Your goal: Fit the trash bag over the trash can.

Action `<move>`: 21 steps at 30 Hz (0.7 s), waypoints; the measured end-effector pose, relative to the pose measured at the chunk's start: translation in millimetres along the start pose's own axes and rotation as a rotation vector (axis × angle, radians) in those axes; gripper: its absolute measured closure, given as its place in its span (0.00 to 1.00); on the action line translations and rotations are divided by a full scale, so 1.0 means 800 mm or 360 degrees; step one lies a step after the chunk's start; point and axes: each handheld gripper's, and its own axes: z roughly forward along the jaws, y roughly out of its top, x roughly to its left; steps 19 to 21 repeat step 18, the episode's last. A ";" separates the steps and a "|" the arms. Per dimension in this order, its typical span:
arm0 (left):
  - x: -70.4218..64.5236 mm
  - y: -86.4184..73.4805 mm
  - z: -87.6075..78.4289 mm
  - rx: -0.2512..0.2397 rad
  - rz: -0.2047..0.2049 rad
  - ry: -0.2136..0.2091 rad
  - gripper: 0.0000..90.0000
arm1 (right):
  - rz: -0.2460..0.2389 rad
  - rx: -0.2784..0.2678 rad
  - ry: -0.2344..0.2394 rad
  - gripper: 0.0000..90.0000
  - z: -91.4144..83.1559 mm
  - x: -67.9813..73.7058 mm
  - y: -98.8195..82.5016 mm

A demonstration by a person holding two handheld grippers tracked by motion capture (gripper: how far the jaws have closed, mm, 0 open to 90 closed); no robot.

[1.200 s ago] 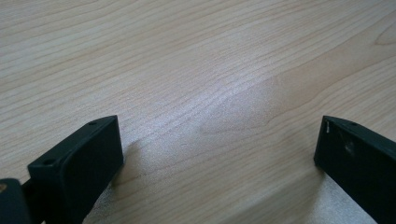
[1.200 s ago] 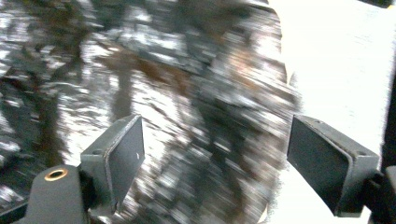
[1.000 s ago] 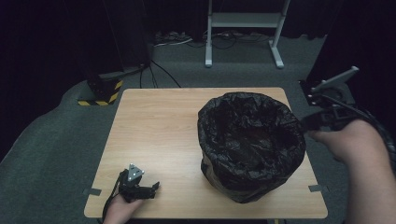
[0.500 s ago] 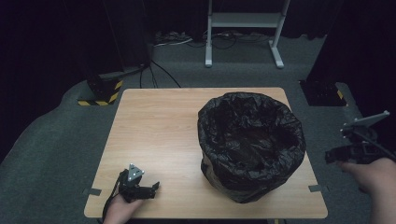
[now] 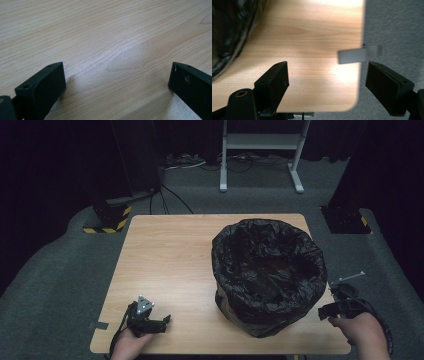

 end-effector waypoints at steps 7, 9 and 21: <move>0.000 0.000 0.000 0.0001 0.0004 0.0001 0.01 | -0.0022 0.0081 0.0039 0.17 0.066 0.017 -0.010; 0.000 0.000 0.000 0.0000 0.0004 0.0001 0.01 | 0.0003 0.0111 0.0069 0.12 0.075 0.021 -0.013; 0.000 0.000 0.000 0.0001 0.0005 0.0001 0.01 | -0.0041 0.0034 0.0067 0.12 0.075 0.020 -0.016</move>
